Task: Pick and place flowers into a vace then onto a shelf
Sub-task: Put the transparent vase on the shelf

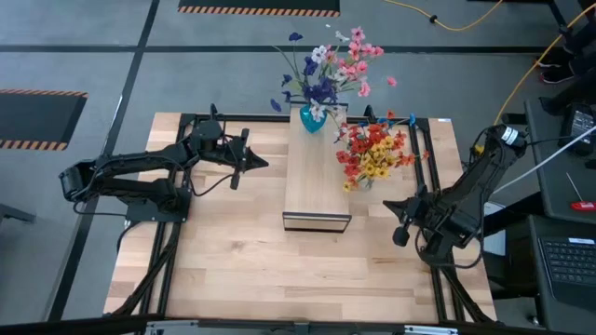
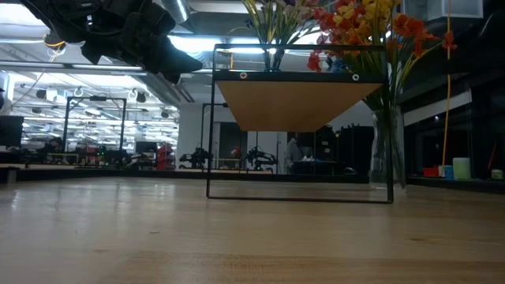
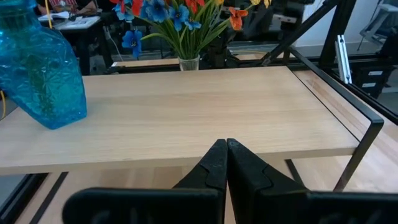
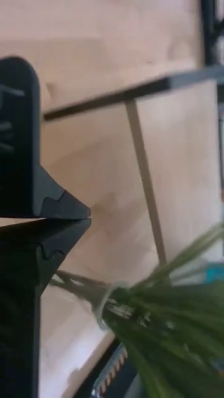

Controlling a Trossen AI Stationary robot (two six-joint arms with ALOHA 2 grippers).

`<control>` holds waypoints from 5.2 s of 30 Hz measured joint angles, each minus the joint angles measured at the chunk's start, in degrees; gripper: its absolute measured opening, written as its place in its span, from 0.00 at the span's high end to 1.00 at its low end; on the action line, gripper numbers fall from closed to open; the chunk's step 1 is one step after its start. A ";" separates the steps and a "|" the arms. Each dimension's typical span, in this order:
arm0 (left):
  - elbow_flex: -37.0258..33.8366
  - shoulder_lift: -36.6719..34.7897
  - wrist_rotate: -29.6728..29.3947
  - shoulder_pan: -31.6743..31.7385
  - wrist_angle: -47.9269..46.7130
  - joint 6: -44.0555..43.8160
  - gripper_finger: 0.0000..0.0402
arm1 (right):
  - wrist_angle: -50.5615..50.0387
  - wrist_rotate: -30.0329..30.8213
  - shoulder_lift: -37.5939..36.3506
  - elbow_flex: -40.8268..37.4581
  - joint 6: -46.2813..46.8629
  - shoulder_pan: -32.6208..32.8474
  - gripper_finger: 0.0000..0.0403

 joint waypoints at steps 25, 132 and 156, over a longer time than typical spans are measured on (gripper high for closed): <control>0.00 0.00 -0.02 0.00 -0.70 -0.13 1.00 | 14.66 9.75 0.12 -13.60 4.67 -5.50 0.50; 0.00 0.02 -0.17 0.00 -4.24 3.04 0.99 | 55.97 -1.47 -15.14 -13.92 -64.59 -40.74 0.54; 0.02 -4.37 0.15 -0.72 -4.25 2.45 1.00 | 55.24 -23.38 -4.92 10.91 -78.20 -35.25 0.54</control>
